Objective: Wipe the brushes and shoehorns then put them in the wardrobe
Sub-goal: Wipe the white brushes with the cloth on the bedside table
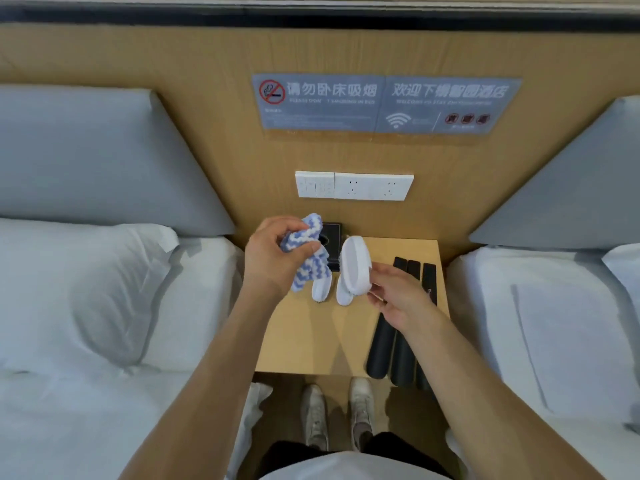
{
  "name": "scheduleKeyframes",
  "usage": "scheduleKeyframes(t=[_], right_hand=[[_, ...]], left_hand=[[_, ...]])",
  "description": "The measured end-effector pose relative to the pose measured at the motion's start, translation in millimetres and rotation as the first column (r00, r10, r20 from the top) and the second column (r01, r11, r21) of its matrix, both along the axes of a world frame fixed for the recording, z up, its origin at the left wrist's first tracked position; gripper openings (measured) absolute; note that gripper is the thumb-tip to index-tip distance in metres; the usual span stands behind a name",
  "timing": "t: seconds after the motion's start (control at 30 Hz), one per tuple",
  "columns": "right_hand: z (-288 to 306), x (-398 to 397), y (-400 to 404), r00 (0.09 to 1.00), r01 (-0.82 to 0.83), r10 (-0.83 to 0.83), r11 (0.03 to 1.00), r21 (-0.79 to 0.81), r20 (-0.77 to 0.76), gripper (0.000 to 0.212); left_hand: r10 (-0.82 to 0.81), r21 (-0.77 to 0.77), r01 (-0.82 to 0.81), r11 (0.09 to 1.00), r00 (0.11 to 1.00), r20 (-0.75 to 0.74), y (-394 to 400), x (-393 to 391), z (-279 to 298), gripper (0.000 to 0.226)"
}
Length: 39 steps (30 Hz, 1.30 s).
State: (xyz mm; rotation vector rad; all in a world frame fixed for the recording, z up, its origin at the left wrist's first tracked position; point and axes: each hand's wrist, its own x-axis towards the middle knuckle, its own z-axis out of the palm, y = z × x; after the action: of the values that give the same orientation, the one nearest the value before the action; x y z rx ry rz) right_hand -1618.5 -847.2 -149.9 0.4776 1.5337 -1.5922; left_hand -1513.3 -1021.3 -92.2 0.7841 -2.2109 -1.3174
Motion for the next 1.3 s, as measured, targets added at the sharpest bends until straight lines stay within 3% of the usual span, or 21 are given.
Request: scheduleKeyframes(t=[0.33, 0.67, 0.97, 1.13, 1.3], right_hand=[[-123, 52, 5, 0.989, -0.100, 0.071, 0.968, 0.232, 0.130, 0.017], [-224, 69, -25, 0.982, -0.180, 0.152, 0.929, 0.325, 0.108, 0.020], [-264, 72, -39, 0.940, -0.269, 0.335, 0.834, 0.481, -0.056, 0.024], [-266, 69, -43, 0.939, -0.275, 0.340, 0.828, 0.488, -0.047, 0.025], [-254, 59, -38, 0.887, -0.364, 0.462, 0.685, 0.631, 0.011, 0.021]], left_hand=[[0.040, 0.126, -0.071, 0.990, 0.971, 0.236, -5, 30, -89, 0.028], [0.018, 0.203, -0.094, 0.975, 0.937, 0.348, -5, 64, -167, 0.030], [0.030, 0.203, -0.118, 0.972, 0.920, 0.391, 0, 80, -190, 0.030], [0.028, 0.243, -0.134, 0.961, 0.918, 0.396, 5, 78, -194, 0.030], [0.026, 0.257, -0.140, 0.956, 0.916, 0.400, 6, 68, -193, 0.029]])
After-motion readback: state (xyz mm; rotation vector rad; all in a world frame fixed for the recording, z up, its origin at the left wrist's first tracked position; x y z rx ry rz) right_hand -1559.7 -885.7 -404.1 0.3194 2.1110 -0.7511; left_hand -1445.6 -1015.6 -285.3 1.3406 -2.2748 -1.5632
